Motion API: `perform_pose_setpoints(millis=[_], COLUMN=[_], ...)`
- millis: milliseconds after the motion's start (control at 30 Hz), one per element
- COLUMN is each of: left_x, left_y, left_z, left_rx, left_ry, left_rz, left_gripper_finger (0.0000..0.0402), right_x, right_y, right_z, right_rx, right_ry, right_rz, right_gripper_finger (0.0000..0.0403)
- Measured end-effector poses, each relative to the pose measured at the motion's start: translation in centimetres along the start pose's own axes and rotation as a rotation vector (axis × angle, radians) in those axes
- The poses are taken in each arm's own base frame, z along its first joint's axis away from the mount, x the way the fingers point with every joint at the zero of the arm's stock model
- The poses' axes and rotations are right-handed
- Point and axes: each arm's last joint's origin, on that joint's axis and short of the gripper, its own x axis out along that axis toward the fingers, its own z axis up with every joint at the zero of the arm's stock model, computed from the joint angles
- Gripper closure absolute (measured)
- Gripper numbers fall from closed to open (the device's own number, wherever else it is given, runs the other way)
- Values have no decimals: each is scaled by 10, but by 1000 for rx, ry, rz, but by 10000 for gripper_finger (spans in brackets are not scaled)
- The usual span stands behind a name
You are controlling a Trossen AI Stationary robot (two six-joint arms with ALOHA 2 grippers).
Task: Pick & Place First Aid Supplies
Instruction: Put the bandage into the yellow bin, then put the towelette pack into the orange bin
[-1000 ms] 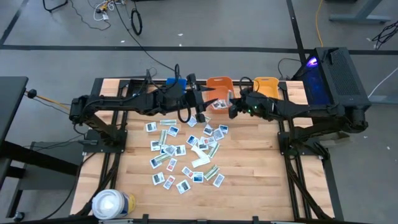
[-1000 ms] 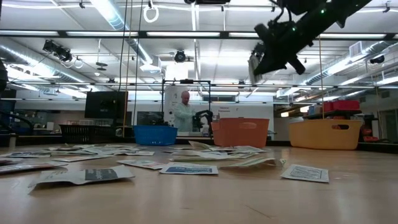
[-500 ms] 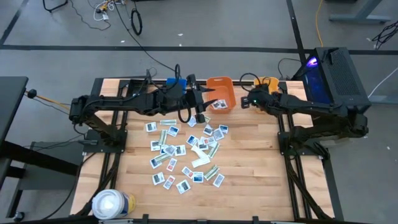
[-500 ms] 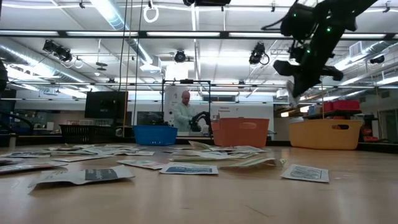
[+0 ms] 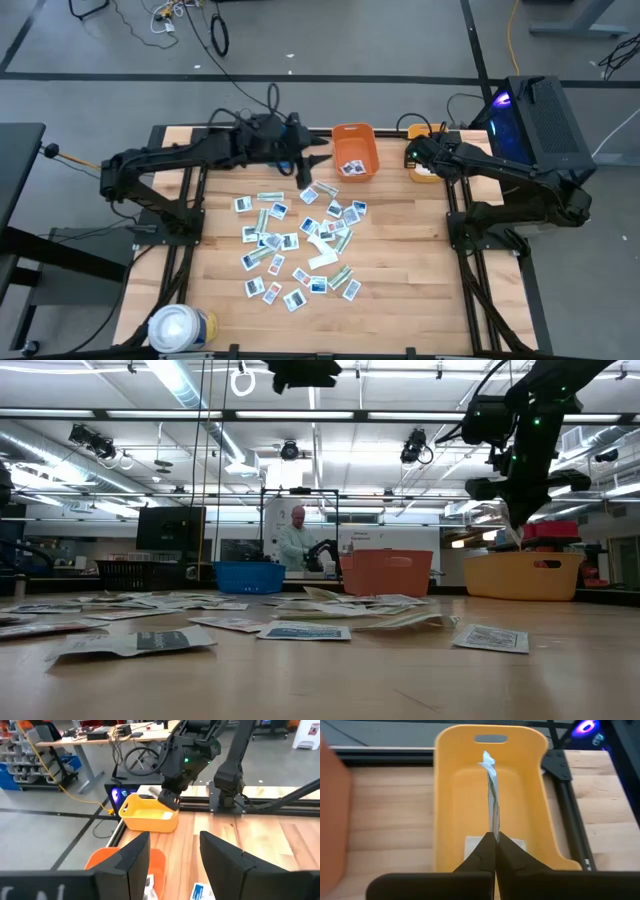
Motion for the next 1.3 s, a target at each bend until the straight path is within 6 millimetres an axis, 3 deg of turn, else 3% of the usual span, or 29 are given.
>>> perform_pose_setpoints(millis=[267, 533, 1033, 1300], left_x=[-30, -34, -34, -34], left_y=[22, 27, 27, 26], left_z=[2, 0, 0, 0], left_rx=[-71, -77, -79, -79], left_ry=[40, 64, 64, 67], left_rz=[-14, -1, -2, -3], left_gripper_finger=[225, 225, 225, 225], right_x=[8, 13, 14, 11], right_y=[-11, -16, -16, -1], right_z=[8, 12, 12, 14], right_rx=[16, 35, 16, -113], right_ry=[20, 32, 75, 110], right_rz=[-66, -89, -50, 173], right_gripper_finger=[403, 384, 218, 190])
